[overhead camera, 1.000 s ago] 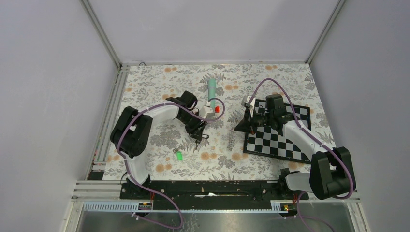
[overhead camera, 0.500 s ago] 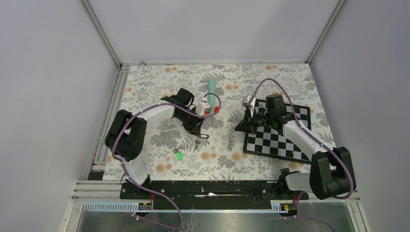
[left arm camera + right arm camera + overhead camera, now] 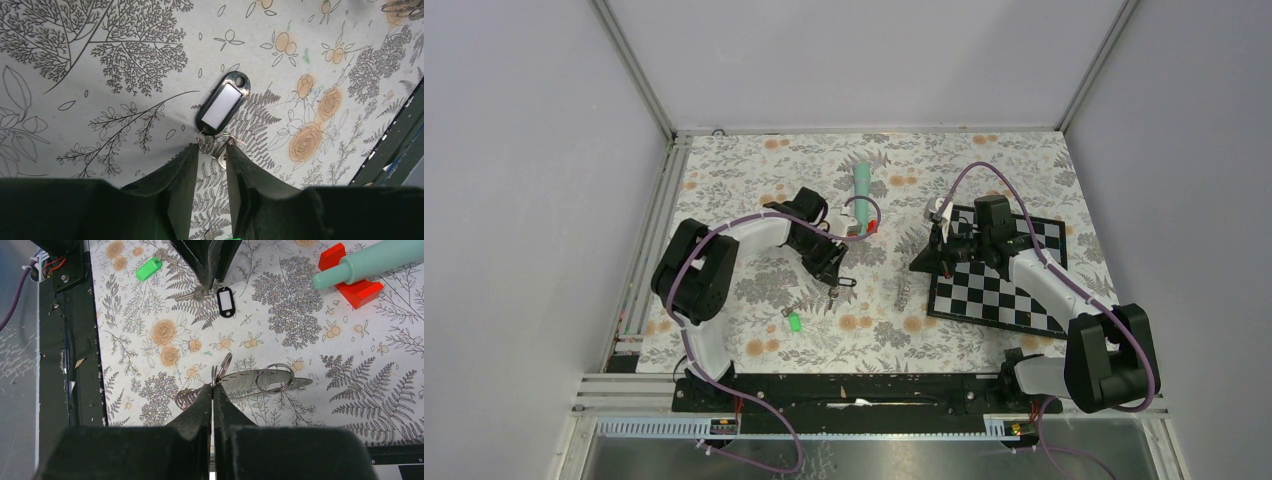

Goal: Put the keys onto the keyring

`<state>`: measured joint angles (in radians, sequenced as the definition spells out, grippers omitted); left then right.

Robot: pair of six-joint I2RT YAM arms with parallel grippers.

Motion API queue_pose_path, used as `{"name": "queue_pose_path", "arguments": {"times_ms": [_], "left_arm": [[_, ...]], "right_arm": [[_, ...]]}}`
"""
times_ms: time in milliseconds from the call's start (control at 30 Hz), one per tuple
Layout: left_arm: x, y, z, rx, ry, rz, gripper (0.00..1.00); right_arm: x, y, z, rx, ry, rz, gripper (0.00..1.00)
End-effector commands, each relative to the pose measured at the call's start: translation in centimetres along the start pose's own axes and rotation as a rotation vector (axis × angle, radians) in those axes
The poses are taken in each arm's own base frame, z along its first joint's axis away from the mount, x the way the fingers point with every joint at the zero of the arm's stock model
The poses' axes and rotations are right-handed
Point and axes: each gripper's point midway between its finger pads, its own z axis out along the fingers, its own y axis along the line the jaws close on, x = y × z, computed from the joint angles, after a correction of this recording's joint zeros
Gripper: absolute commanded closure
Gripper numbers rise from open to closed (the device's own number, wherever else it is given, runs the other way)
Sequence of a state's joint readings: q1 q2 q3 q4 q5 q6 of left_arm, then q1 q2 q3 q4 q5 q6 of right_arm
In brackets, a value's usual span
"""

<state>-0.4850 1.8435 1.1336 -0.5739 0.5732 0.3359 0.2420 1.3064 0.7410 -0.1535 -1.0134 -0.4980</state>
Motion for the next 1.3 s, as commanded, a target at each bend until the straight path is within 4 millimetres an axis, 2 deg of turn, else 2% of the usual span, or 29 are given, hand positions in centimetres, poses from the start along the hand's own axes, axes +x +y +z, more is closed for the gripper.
{"name": "queue_pose_path", "arguments": {"times_ms": [0,267,633,1000,1267], "left_arm": [[-0.1,-0.9,0.4,0.067,-0.014,-0.034,0.67],[0.0,-0.8,0.9,0.079,-0.006,-0.047,0.73],[-1.5,0.6,0.8,0.022,-0.028,-0.027,0.81],[-1.6,0.7,1.2,0.032,-0.025,-0.019,0.99],[-2.6,0.0,-0.1,0.05,-0.067,0.107,1.0]], "right_arm": [[-0.2,0.3,-0.1,-0.025,-0.017,-0.011,1.0],[-0.2,0.2,0.0,-0.025,-0.015,-0.01,1.0],[0.0,0.3,0.0,-0.03,-0.013,-0.001,1.0],[0.0,0.3,0.1,-0.032,-0.011,0.001,1.0],[-0.2,0.7,-0.1,-0.041,-0.026,-0.038,1.0]]}}
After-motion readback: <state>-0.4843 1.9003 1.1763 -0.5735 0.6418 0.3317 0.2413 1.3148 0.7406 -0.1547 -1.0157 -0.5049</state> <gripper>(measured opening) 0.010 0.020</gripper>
